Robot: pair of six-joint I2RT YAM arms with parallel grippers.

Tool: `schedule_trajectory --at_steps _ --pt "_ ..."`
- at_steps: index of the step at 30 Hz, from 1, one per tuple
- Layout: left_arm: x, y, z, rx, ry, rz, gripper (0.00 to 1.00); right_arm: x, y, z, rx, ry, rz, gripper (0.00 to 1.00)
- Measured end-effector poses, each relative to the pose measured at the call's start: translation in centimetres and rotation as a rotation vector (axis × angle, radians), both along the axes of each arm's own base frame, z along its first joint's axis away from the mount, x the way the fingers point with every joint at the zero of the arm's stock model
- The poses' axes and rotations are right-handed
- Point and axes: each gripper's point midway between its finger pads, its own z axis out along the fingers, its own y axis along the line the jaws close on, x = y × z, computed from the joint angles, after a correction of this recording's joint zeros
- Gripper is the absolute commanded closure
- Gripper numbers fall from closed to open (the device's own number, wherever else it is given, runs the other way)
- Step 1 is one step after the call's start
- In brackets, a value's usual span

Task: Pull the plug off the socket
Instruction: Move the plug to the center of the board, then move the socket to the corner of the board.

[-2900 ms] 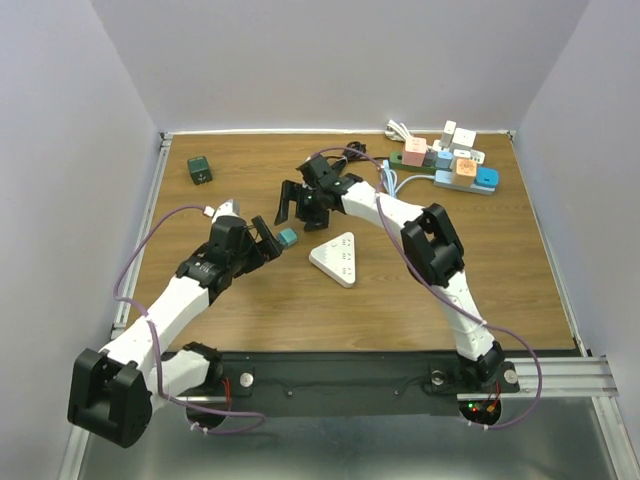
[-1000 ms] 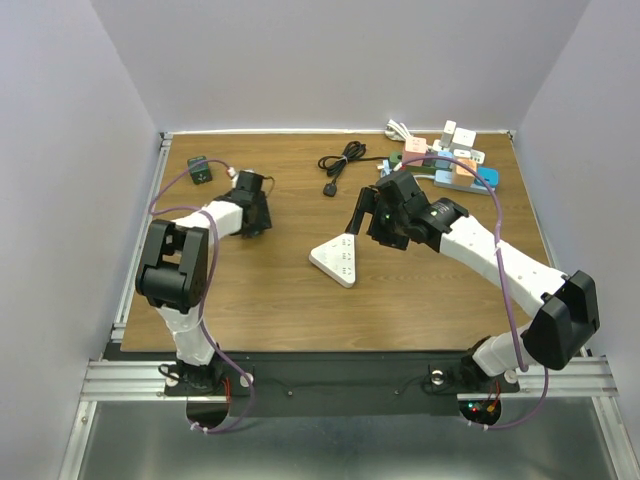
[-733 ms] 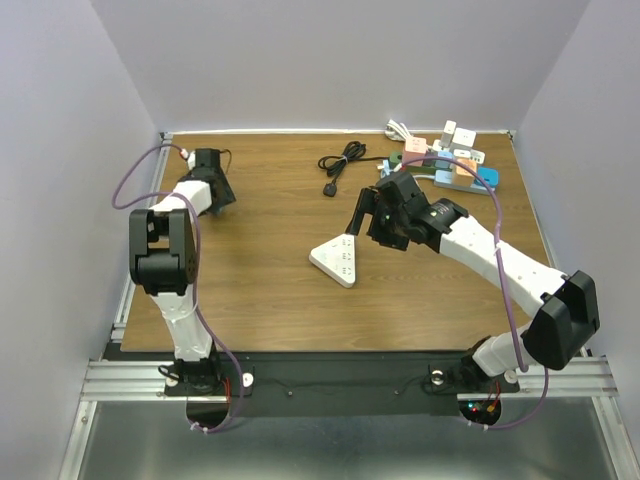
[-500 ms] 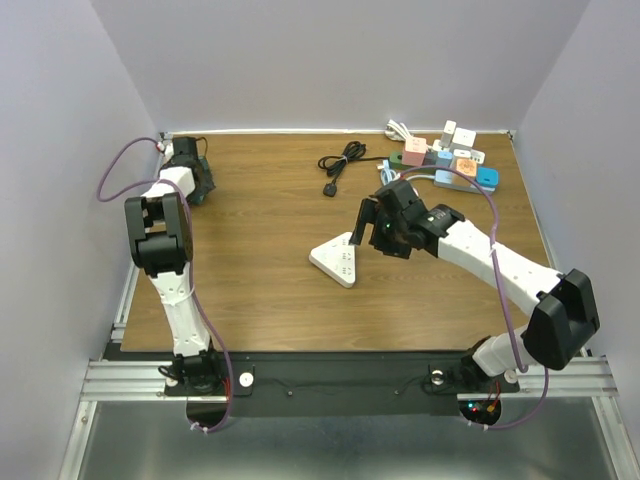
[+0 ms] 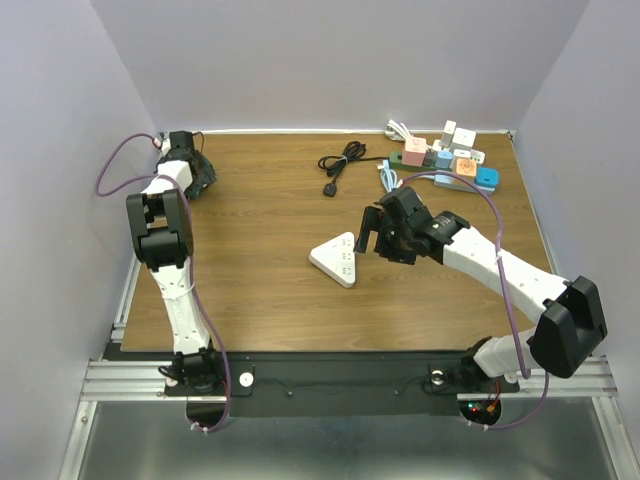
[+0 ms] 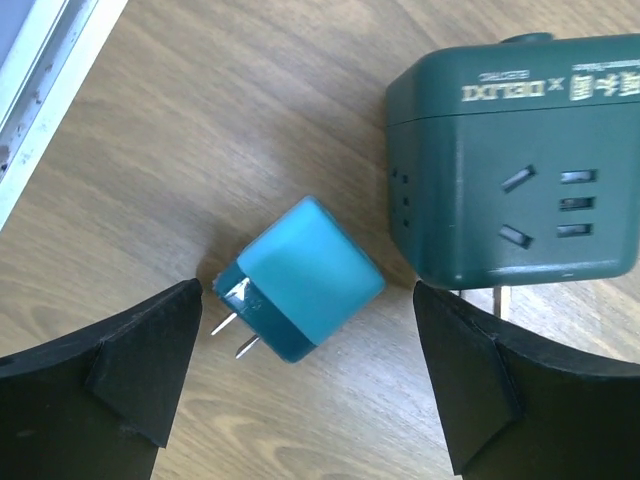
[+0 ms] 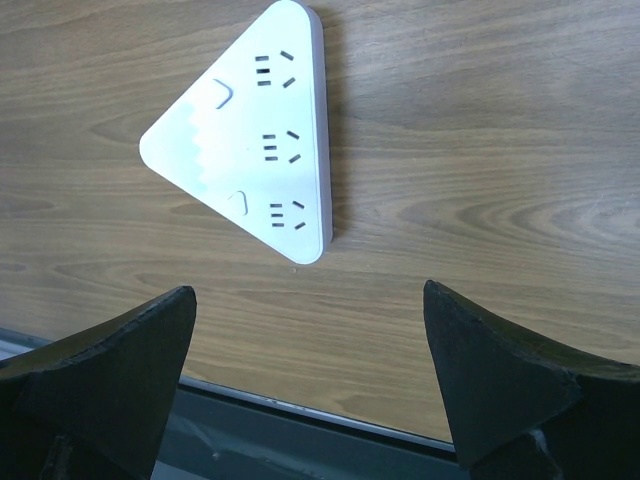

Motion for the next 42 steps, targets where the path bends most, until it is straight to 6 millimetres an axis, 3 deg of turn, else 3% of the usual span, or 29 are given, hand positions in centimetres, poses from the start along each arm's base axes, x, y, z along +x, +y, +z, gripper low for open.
schedule_trajectory --at_steps 3,6,10,12,13,14,16,17,18,19,21,24,25,28,35,42 --pt "-0.6 -0.1 0.1 -0.013 0.001 0.019 0.01 0.0 0.0 0.0 -0.001 -0.003 0.003 0.00" --pt "-3.1 -0.7 0.7 -0.037 0.017 0.035 0.01 0.2 0.1 0.0 0.002 -0.007 0.003 0.00" --pt "-6.8 -2.3 4.5 -0.044 -0.019 0.016 0.02 0.4 0.2 -0.3 0.009 -0.009 -0.006 0.04" --pt "-7.9 -3.8 6.7 -0.042 -0.056 -0.016 0.02 0.3 0.2 -0.8 0.013 -0.003 -0.019 0.07" --pt "-8.4 -5.2 8.5 -0.039 -0.093 -0.050 0.06 0.3 0.2 -1.1 0.014 0.001 -0.023 0.11" --pt "-8.8 -6.4 9.5 -0.046 -0.115 -0.081 0.09 0.1 0.1 -1.4 0.015 0.008 -0.029 0.25" --pt "-9.3 -8.9 11.1 -0.068 -0.159 -0.145 0.26 -0.1 0.1 -1.9 0.015 0.022 -0.033 0.56" --pt "-9.8 -10.9 11.6 -0.089 -0.176 -0.200 0.32 -0.1 0.2 -2.0 0.023 0.025 -0.037 0.92" --pt "-10.1 -11.8 11.7 -0.101 -0.179 -0.222 0.39 -0.1 0.4 -2.1 0.031 0.026 -0.036 0.99" --pt "-10.6 -14.1 11.3 -0.125 -0.178 -0.284 0.52 -0.2 0.5 -2.1 0.038 0.031 -0.028 1.00" --pt "-11.4 -17.5 10.1 -0.164 -0.154 -0.380 0.68 -0.2 1.0 -2.0 0.066 0.034 -0.024 0.99" --pt "-12.6 -22.8 7.5 -0.215 -0.084 -0.514 0.80 -0.7 2.1 -2.3 0.115 0.052 0.019 1.00" --pt "-12.9 -24.4 6.7 -0.227 -0.065 -0.555 0.89 -1.1 2.5 -2.8 0.127 0.067 0.038 1.00" --pt "-14.3 -28.7 4.1 -0.265 -0.001 -0.667 1.00 -2.7 3.4 -4.8 0.141 0.130 0.091 0.99" --pt "-15.9 -35.7 1.5 -0.317 0.063 -0.835 1.00 -6.0 6.3 -7.5 0.181 0.218 0.208 1.00" --pt "-17.0 -38.3 1.6 -0.354 0.058 -0.896 1.00 -7.1 8.7 -9.3 0.203 0.246 0.240 1.00"
